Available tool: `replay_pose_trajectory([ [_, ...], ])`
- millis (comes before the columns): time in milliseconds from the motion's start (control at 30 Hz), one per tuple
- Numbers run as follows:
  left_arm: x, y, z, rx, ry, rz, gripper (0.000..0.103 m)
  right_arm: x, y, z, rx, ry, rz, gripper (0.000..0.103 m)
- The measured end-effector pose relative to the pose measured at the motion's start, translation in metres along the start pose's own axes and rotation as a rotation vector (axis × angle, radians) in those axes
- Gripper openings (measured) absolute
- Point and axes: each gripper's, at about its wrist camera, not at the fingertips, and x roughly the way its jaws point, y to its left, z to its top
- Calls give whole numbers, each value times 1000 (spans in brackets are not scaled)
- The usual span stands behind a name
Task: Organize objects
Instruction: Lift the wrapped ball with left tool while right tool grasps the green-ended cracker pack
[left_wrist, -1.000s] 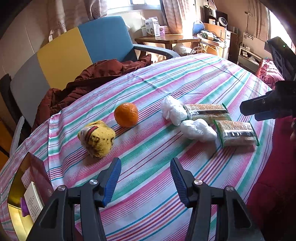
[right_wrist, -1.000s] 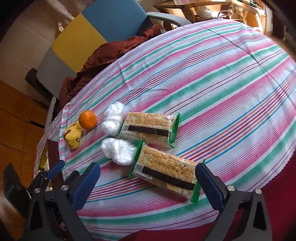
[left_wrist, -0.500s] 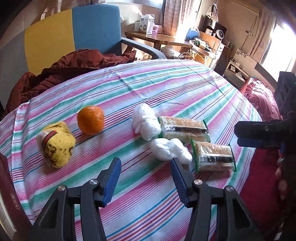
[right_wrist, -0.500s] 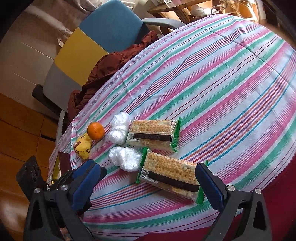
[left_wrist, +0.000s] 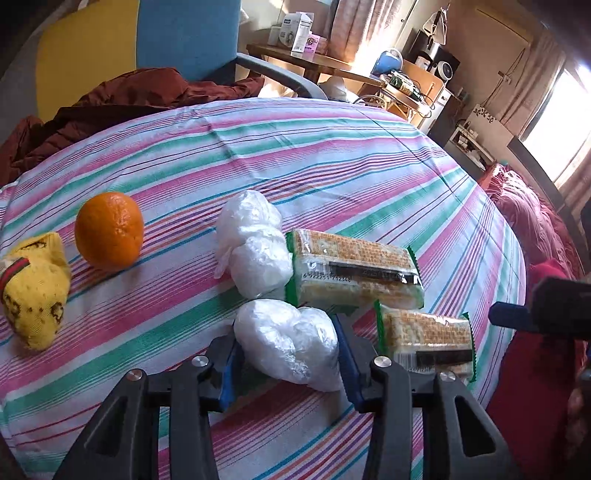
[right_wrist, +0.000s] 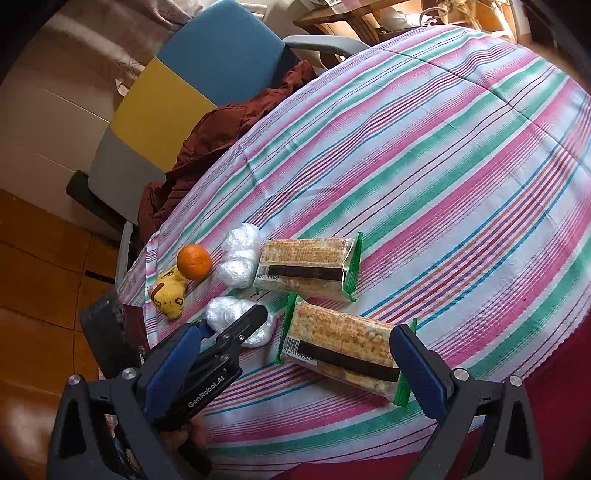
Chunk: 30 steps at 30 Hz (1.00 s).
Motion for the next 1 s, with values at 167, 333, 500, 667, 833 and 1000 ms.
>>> replay_pose_trajectory([
  [167,-24,22,-27,-15,-28,30,44,6,4,0,-25,50,-24,103],
  [333,-53,44,-59,-30,-37,63,45,29,31,-1,-215,195,-198,103],
  [500,-77,63,-87,-58,-38,79,45,63,57,-9,-532,359,-410,103],
  [667,-87,68,-102,-71,-47,83,45,90,48,-5,-592,455,-552,103],
  [833,-91,63,-108,-56,-56,96,45,104,32,2,-542,492,-508,87],
  [1000,-95,67,-114,-65,-62,100,45,95,53,-16,-635,485,-500,48],
])
